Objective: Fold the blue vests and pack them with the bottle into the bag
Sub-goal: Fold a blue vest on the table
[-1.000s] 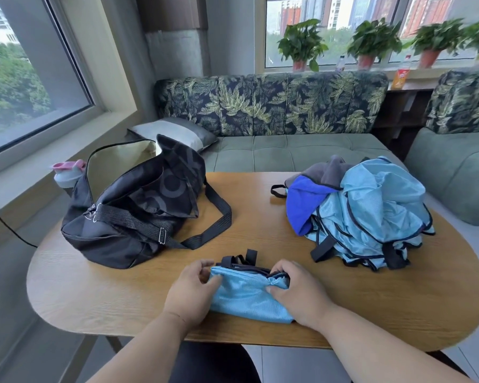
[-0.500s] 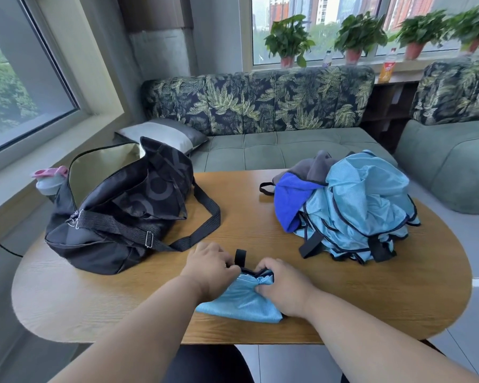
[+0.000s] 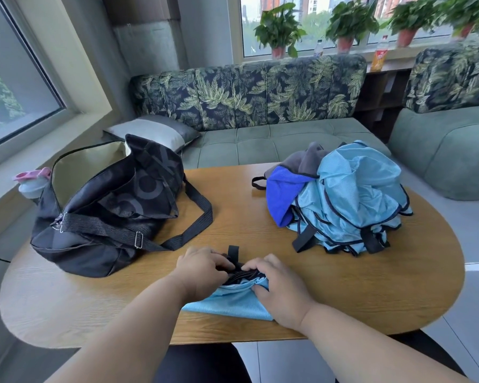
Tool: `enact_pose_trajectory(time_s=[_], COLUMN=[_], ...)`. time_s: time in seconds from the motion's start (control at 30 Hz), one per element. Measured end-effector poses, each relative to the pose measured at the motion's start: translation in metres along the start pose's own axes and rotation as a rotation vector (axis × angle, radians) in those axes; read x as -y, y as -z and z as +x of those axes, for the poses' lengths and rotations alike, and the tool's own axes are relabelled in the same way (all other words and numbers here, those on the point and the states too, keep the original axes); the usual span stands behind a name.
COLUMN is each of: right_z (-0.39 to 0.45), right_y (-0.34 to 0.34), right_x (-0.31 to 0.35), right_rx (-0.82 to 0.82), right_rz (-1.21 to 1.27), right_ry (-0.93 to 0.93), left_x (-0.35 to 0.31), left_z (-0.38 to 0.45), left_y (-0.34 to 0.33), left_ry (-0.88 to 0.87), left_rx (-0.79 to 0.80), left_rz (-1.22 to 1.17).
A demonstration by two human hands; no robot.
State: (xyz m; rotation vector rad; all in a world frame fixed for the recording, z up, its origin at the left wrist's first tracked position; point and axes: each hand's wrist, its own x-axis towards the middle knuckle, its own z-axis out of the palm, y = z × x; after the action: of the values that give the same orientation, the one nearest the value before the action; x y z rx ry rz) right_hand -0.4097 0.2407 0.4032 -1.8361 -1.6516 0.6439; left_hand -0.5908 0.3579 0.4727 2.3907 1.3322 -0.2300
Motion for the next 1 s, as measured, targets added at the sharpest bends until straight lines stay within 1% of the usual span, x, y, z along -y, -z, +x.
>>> enact_pose_trajectory(time_s=[0.13,0.3,0.43,0.5,0.6,0.63,0.7,0.87,1.0], right_z=[-0.001,0.000,0.008,0.011,0.014,0.014,0.014,0.014,0.015], right_y=[-0.001,0.000,0.005,0.007,0.007,0.007,0.008,0.007,0.008], right_x=[-0.001,-0.001,0.002,0.004,0.006,0.007,0.007,0.007,0.008], right_rx=[-0.018,0.006,0.052,0.077,0.100,0.102,0.102,0.098,0.107], right_rz=[-0.005,-0.013,-0.070,-0.111,-0.125,-0.121,-0.119,-0.125,-0.120], right_ry=[0.022,-0.020,-0.088,-0.111,-0.131,-0.136,-0.135,-0.127,-0.141], left_x=[0.003,0.006,0.010,0.011,0.013,0.012,0.010,0.007,0.002], left_z=[0.006,0.014,0.021,0.022,0.023,0.023,0.022,0.025,0.031], left_y=[-0.001,0.001,0.000,-0.002,-0.007,-0.007,-0.005,-0.003,-0.001], left_ry=[0.040,0.058,0.055,0.046,-0.041,-0.082,-0.122,-0.049,-0.012], left_rx=[-0.002,-0.050,-0.129,-0.182,-0.265,-0.265,-0.217,-0.144,-0.073], left_rz=[-0.010,-0.032,-0.150,-0.164,-0.172,-0.162,-0.108,-0.005,-0.012])
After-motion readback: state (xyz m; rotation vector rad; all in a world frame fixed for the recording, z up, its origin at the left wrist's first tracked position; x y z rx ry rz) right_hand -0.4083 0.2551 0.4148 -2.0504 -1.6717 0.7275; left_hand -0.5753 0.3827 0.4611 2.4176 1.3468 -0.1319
